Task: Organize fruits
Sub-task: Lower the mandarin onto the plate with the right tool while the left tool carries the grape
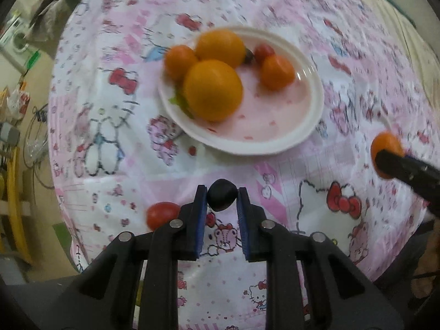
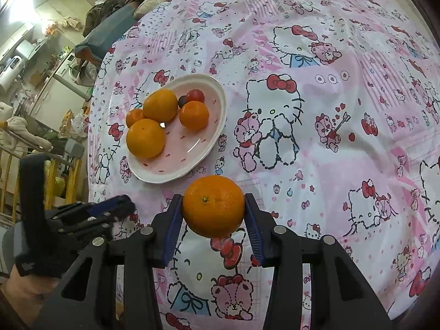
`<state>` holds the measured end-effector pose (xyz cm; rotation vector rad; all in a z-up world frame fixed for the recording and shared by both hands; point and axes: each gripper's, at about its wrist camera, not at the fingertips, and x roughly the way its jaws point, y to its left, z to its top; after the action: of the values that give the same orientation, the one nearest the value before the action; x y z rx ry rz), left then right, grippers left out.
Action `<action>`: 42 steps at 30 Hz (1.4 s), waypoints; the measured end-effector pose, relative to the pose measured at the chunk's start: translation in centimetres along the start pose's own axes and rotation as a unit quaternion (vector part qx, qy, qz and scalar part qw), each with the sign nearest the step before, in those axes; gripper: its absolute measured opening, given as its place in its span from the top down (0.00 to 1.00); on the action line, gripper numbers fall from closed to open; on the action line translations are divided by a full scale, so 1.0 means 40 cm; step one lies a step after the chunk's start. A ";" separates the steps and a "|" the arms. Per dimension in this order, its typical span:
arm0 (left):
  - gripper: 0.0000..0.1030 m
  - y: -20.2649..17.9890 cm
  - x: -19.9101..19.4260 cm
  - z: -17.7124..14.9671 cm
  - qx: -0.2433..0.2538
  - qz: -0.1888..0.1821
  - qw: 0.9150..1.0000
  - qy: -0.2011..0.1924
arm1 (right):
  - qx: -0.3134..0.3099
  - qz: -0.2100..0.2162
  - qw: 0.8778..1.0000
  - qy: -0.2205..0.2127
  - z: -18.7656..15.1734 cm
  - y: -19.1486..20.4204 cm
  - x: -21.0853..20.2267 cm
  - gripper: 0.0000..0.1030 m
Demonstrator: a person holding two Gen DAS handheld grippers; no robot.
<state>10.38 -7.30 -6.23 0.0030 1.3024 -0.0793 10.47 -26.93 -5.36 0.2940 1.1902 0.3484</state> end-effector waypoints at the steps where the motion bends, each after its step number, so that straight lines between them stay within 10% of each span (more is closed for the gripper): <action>1: 0.83 0.006 -0.005 -0.003 -0.007 -0.001 1.000 -0.006 | 0.001 0.000 1.000 0.001 0.001 0.000 0.001 0.56; 18: 0.83 0.204 -0.100 0.022 -0.111 -0.023 0.990 -0.083 | -0.050 0.018 0.998 0.025 0.101 0.086 0.093 0.56; 35: 0.83 0.203 -0.100 0.043 -0.108 -0.036 0.990 -0.083 | -0.066 0.032 0.996 0.060 0.170 0.136 0.266 0.55; 42: 0.83 0.202 -0.087 0.044 -0.110 -0.039 0.990 -0.074 | -0.036 0.079 0.995 0.045 0.196 0.127 0.236 0.35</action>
<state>11.63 0.87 -2.75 -0.2381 1.1567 -0.0012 20.38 -18.70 -8.63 0.3136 1.2437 0.5454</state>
